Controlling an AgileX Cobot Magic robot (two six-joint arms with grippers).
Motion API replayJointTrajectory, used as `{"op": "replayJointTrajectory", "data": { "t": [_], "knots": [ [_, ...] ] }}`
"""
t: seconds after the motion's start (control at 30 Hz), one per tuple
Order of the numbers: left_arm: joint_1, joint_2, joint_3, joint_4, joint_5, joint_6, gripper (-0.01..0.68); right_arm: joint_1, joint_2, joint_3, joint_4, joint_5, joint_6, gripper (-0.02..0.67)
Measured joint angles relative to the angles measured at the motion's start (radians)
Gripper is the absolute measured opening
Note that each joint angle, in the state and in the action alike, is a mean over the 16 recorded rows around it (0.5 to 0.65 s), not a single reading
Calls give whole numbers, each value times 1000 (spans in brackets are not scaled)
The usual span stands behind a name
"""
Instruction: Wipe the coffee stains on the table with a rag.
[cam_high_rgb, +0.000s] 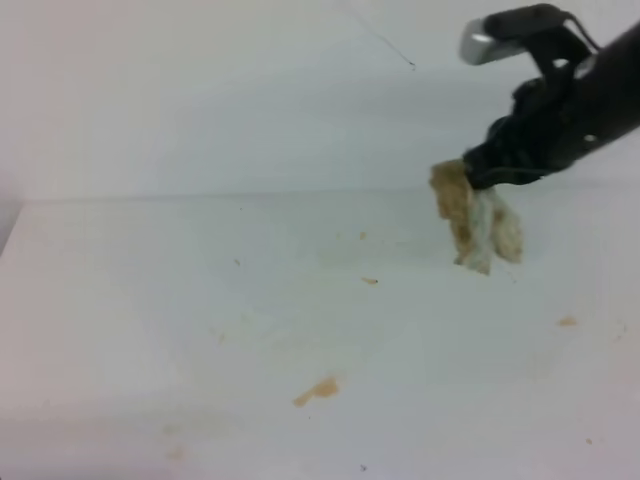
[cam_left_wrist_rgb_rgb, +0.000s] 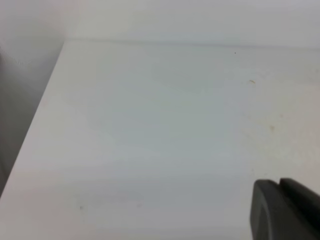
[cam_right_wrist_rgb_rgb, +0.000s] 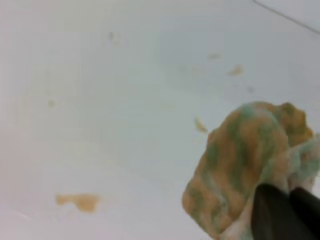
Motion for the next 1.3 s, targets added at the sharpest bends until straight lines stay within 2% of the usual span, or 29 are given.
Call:
{"op": "replayJointTrajectory", "data": {
  "t": [0.23, 0.43, 0.53, 0.67, 0.8, 0.9, 1.03, 1.3],
  "knots": [
    [0, 0, 0, 0, 0, 0, 1, -108, -200, 367, 81, -192, -46, 1],
    [0, 0, 0, 0, 0, 0, 1, -146, -266, 607, 118, -361, -63, 29],
    [0, 0, 0, 0, 0, 0, 1, -151, -272, 680, 123, -422, -63, 90],
    [0, 0, 0, 0, 0, 0, 1, -151, -267, 723, 127, -461, -62, 218],
    [0, 0, 0, 0, 0, 0, 1, -151, -271, 713, 127, -439, -61, 336],
    [0, 1, 0, 0, 0, 0, 1, -151, -289, 681, 124, -389, -61, 381],
    [0, 1, 0, 0, 0, 0, 1, -151, -348, 622, 105, -298, -60, 337],
    [0, 1, 0, 0, 0, 0, 1, -151, -577, 527, -39, -133, 16, 96]
  ]
}}
